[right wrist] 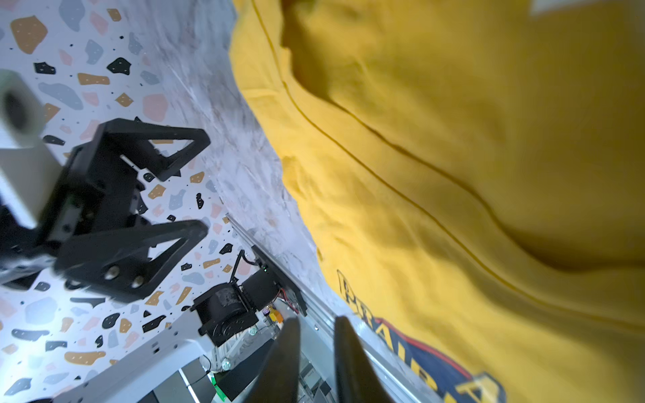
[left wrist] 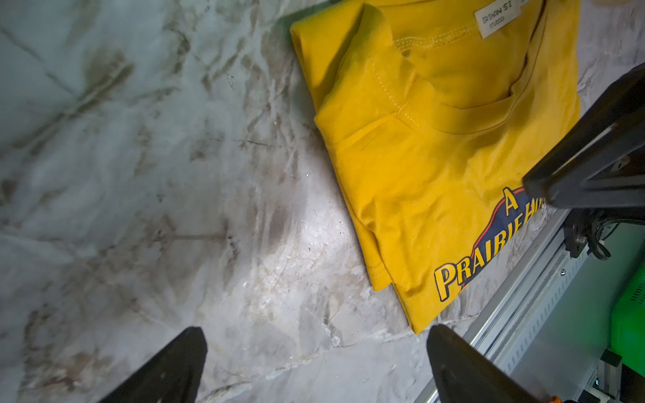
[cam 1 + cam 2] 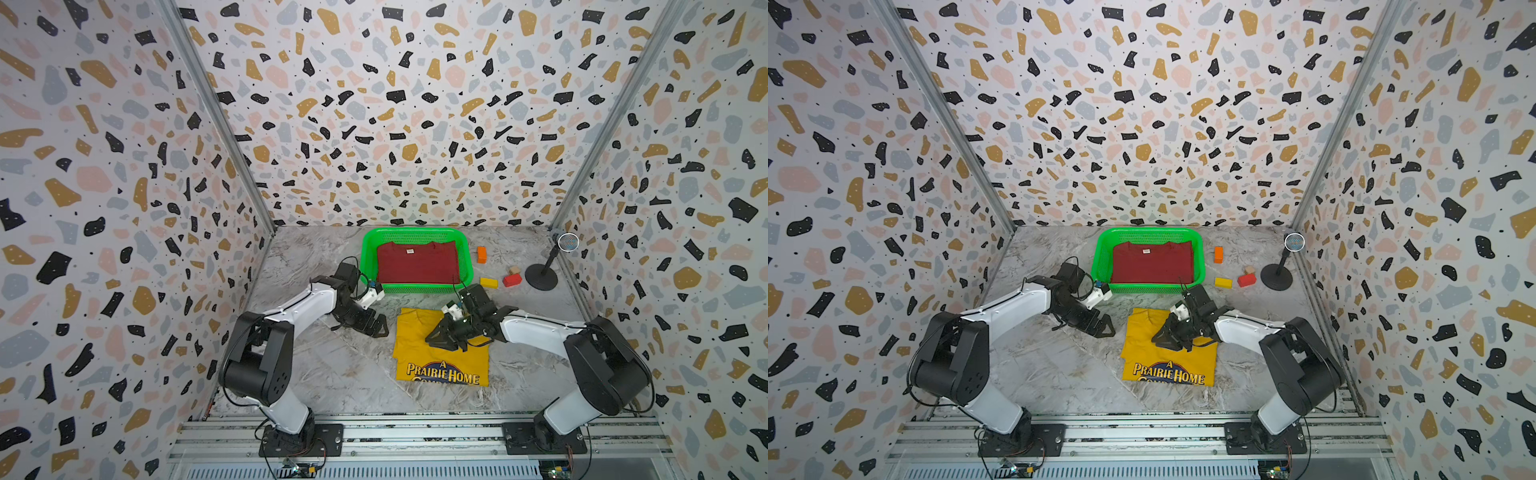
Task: Put the folded t-shirts into the basket
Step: Move the T-shirt to the center of the board, then pick up the T-shirt from the center of the board.
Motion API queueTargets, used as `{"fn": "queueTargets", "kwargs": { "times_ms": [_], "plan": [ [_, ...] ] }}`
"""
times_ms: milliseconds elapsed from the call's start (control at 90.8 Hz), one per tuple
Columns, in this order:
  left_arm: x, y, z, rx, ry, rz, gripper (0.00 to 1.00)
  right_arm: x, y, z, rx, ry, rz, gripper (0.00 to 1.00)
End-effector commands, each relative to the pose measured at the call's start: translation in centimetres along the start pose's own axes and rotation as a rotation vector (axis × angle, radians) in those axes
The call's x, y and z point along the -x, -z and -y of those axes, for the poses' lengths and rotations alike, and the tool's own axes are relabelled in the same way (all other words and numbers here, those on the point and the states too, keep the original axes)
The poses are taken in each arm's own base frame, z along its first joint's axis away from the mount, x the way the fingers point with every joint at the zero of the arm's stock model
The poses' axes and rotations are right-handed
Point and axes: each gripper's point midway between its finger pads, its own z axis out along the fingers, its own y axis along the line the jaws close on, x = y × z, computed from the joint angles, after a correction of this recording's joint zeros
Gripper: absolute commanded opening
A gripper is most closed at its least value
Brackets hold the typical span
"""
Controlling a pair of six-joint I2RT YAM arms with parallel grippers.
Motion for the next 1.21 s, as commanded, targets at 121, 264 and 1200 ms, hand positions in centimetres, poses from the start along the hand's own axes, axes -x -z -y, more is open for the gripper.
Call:
{"fn": "queueTargets", "kwargs": {
  "times_ms": [121, 264, 1200],
  "plan": [
    [2.4, -0.5, 0.7, -0.016, -0.046, 0.02, 0.99, 3.8, 10.3, 3.0, -0.114, 0.069, 0.211, 0.37],
    [2.9, -1.9, 1.0, -0.037, -0.03, 0.006, 0.99, 5.9, 13.9, 7.8, -0.218, -0.008, 0.32, 0.56],
    [3.3, -4.4, 0.9, -0.013, -0.04, 0.005, 1.0, 7.6, 9.6, 12.9, -0.078, -0.098, 0.296, 0.13]
  ]
}}
